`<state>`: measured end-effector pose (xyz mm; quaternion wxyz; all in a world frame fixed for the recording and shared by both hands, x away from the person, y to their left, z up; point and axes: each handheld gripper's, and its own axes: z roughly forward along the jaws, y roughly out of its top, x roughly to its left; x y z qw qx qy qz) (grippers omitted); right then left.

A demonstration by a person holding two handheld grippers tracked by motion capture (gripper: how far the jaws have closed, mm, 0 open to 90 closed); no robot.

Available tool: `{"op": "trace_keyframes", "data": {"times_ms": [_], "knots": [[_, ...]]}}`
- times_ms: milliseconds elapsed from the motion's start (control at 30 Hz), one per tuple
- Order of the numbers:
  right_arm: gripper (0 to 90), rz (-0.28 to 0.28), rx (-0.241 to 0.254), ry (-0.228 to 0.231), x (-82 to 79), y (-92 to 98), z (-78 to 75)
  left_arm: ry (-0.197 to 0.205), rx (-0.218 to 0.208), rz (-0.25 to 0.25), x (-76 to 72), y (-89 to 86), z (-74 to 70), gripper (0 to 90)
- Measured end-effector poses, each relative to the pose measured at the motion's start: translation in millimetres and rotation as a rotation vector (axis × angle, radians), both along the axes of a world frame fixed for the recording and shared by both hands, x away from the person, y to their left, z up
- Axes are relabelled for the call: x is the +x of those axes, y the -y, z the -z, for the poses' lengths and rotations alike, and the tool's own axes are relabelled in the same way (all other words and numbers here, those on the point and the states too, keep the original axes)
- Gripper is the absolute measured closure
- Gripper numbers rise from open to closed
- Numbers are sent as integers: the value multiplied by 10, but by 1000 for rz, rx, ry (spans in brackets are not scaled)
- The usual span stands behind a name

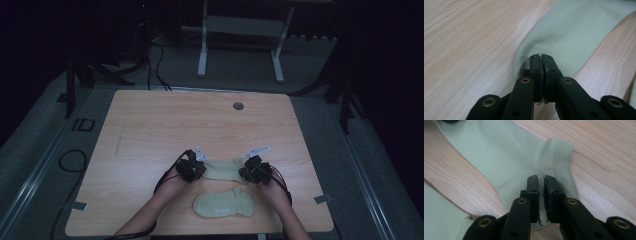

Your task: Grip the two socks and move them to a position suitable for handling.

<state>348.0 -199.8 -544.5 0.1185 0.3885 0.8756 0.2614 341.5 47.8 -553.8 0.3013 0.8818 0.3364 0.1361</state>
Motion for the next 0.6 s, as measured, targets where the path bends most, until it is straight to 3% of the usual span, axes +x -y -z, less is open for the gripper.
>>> {"op": "trace_keyframes", "data": {"times_ms": [267, 433, 600], "knots": [[821, 23, 0, 12, 147, -14, 4, 6, -5, -15, -5, -12, 7, 870], [811, 24, -7, 16, 160, 8, 1, -12, -24, -14, -16, -16, 9, 870], [811, 27, -15, 16, 183, 18, -3, -1, -26, -13, 22, 20, 17, 870]]}}
